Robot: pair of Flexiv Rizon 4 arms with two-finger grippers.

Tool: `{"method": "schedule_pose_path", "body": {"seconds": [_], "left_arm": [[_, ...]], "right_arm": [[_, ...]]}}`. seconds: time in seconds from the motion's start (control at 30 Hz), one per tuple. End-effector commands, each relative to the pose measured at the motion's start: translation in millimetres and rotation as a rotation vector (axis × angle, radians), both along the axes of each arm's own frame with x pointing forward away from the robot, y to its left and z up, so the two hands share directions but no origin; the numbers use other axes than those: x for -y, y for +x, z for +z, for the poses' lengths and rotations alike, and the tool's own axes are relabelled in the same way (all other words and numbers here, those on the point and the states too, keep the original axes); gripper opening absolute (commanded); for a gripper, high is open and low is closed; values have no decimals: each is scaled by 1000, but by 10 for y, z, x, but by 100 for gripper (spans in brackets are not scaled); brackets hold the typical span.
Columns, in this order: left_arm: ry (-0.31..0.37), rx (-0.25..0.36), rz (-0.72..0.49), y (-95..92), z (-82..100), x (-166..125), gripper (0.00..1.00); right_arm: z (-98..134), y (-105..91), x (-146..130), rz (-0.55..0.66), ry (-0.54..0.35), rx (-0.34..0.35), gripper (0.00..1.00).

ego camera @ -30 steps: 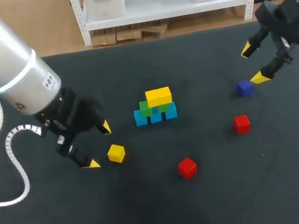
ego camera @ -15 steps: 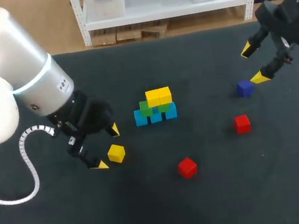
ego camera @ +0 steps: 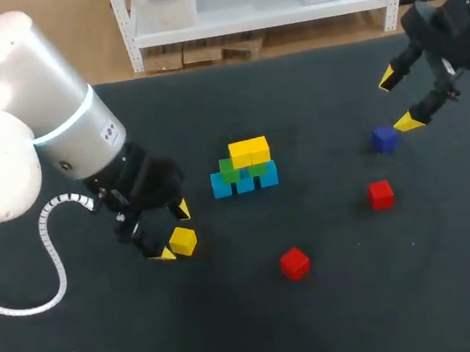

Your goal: Place the blue cubes, place green cubes on the blue cubes, place the yellow cubes on the green cubes, then place the red cubes on the yellow cubes, and place purple cube on the red cubes.

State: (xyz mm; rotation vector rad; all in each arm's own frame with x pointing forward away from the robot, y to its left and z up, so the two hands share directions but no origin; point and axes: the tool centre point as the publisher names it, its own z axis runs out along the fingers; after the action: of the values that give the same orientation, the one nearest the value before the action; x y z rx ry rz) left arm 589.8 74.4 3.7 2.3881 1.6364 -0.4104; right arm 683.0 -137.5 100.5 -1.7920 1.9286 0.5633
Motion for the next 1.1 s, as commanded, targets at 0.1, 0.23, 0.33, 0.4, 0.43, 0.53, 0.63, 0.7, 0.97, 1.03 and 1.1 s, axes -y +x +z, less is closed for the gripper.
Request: {"method": "schedule_pose_path", "body": {"seconds": [0.1, 0.23, 0.33, 0.4, 0.43, 0.53, 0.63, 0.7, 0.97, 1.03, 1.1], "left_arm": [[13, -6, 3, 48, -40, 23, 47], [16, -6, 5, 47, -62, 31, 27], [15, -1, 10, 48, -61, 38, 0], [13, 0, 14, 52, -41, 40, 0], [14, 0, 15, 55, -23, 41, 0], [13, 13, 30, 69, 85, 28, 0], [21, 31, 52, 99, 246, -7, 0], [22, 28, 88, 138, 366, -42, 0], [-12, 39, 249, 373, 680, -153, 0], [-32, 29, 270, 426, 711, -140, 0], [-12, 32, 275, 474, 714, -107, 0]], "right_arm": [[-4, -4, 1, 0, 2, 1, 100], [-4, -4, 1, 0, 2, 1, 100], [-4, -4, 1, 0, 2, 1, 100], [-4, -4, 1, 0, 2, 1, 100], [-4, -4, 1, 0, 2, 1, 100], [-4, -4, 1, 0, 2, 1, 100], [-4, -4, 1, 0, 2, 1, 100], [-4, -4, 1, 0, 2, 1, 100], [-4, -4, 1, 0, 2, 1, 100], [-4, -4, 1, 0, 2, 1, 100], [-4, -4, 1, 0, 2, 1, 100]]}}
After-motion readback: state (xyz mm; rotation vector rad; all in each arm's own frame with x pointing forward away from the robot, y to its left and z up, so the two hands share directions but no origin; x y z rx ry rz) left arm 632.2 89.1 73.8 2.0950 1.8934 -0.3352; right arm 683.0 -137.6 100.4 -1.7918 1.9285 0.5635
